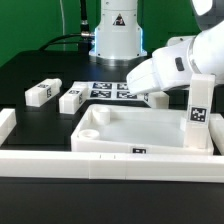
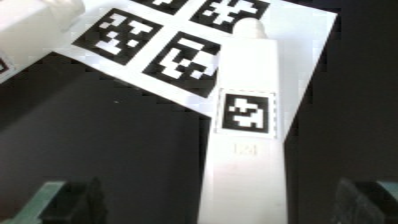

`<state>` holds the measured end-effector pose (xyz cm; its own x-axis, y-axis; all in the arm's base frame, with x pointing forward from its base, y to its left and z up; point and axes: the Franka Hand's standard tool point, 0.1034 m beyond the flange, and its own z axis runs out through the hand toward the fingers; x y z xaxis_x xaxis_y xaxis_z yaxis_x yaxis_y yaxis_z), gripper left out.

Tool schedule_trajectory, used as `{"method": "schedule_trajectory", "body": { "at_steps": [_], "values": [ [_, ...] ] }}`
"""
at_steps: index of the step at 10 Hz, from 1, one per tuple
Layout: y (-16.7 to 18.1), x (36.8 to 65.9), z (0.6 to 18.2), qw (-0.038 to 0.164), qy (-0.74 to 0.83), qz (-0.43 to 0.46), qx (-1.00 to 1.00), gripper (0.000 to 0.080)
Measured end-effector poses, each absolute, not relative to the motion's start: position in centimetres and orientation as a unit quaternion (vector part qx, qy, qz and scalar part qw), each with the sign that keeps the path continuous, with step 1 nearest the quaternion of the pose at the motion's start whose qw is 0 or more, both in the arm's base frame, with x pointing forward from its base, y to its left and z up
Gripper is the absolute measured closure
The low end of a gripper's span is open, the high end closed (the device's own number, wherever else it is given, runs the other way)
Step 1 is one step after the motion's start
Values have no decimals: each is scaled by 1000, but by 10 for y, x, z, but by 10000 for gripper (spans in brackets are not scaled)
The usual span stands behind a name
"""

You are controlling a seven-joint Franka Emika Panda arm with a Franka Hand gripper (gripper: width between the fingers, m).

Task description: Assemble desk

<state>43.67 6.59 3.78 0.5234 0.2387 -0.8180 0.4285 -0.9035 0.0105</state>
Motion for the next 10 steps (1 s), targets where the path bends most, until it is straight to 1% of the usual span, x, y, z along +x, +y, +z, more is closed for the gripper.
{"method": "schedule_trajectory", "body": {
  "at_steps": [1,2,6,8,9,10],
  "values": [
    [67,437,38,105,195,-449,866,150],
    [66,437,38,98,204,-452,863,150],
    [68,433,29,103,201,-458,859,150],
    [65,425,24,106,197,-487,844,150],
    [66,426,21,106,197,-486,845,150],
    [66,427,21,106,197,-485,846,150]
  ]
}}
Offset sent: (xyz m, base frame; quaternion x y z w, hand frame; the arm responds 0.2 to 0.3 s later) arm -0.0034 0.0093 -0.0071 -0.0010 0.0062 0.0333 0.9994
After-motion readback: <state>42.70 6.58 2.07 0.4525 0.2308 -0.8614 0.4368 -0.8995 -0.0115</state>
